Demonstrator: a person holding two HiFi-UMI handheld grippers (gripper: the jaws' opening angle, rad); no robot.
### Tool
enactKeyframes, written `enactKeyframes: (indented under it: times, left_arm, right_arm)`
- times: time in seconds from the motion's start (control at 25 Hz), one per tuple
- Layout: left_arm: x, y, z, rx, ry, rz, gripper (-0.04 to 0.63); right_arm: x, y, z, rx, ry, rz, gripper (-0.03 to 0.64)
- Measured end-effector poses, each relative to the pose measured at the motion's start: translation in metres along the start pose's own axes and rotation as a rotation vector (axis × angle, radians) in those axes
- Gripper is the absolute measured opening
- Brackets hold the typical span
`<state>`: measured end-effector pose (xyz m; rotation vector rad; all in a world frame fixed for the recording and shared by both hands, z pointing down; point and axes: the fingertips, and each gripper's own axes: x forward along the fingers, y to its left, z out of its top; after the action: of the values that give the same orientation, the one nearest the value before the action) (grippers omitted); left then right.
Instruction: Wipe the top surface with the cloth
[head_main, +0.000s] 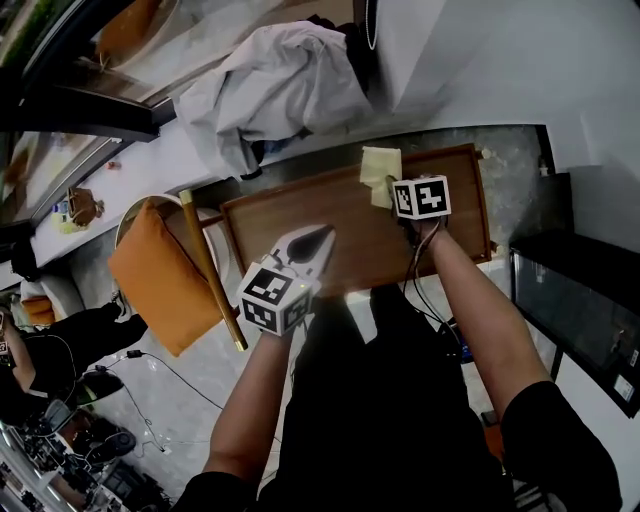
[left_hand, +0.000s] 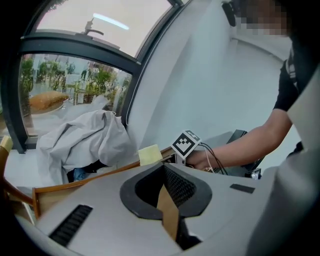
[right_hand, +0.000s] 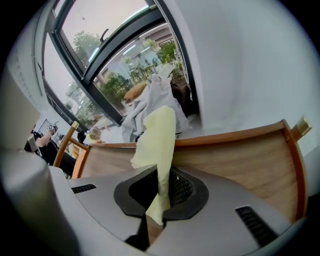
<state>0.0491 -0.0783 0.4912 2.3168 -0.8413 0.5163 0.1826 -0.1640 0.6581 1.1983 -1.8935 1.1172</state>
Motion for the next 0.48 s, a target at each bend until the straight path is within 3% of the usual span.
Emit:
enactKeyframes:
  times: [0.48]
  left_arm:
    - [0.035,-0.027,0.008,0.038,0.037,-0.029,0.012]
  right_arm:
    - [-0.044,-0.105,0.003,0.08,-0.035,-0.112,0.032]
